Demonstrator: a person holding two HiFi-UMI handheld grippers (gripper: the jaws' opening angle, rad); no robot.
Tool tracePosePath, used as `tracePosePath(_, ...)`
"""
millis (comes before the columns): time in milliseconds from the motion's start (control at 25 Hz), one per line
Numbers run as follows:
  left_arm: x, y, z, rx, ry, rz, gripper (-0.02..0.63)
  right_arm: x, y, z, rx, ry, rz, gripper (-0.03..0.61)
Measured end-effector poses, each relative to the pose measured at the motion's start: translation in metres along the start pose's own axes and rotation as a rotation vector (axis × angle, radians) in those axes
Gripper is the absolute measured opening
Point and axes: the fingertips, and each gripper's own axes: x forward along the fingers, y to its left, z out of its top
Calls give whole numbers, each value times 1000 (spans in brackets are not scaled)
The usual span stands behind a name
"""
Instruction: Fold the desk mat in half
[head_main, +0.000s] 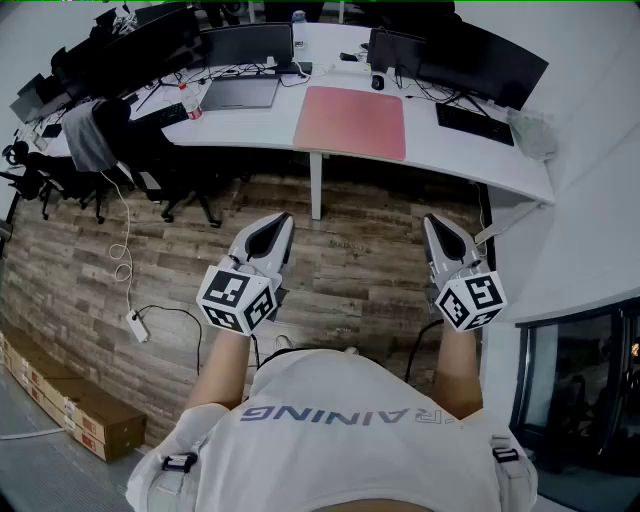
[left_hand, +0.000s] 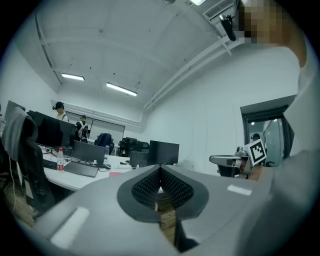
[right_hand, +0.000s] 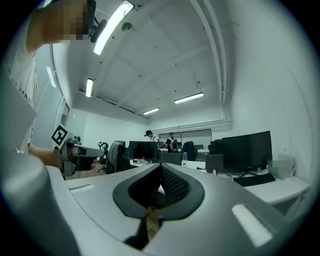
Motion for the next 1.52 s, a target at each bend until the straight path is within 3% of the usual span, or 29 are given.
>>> tracePosePath(440, 17, -45, -11, 7, -7, 24, -2, -28, -39, -8, -12, 2, 3, 17)
tracePosePath(640, 19, -56, -24, 6, 18, 49, -2, -23, -51, -21, 36, 0, 34, 17)
tracePosePath(840, 25, -33, -27, -9, 28, 79, -2, 2, -45, -35, 37, 20, 72, 17)
tracePosePath(1080, 67, 0, -20, -6, 31, 59, -2, 50, -68, -38, 67, 45, 43, 17)
tracePosePath(1240, 94, 33, -17, -17, 26, 39, -2, 89, -77, -30, 21, 58, 27, 17)
tracePosePath(1400, 119, 71, -7, -7, 8, 44, -2, 129, -84, -27, 30, 71, 27, 17)
tracePosePath(1520, 131, 106, -9, -42, 12, 64, -2, 165, -84, -31, 33, 97, 29, 17)
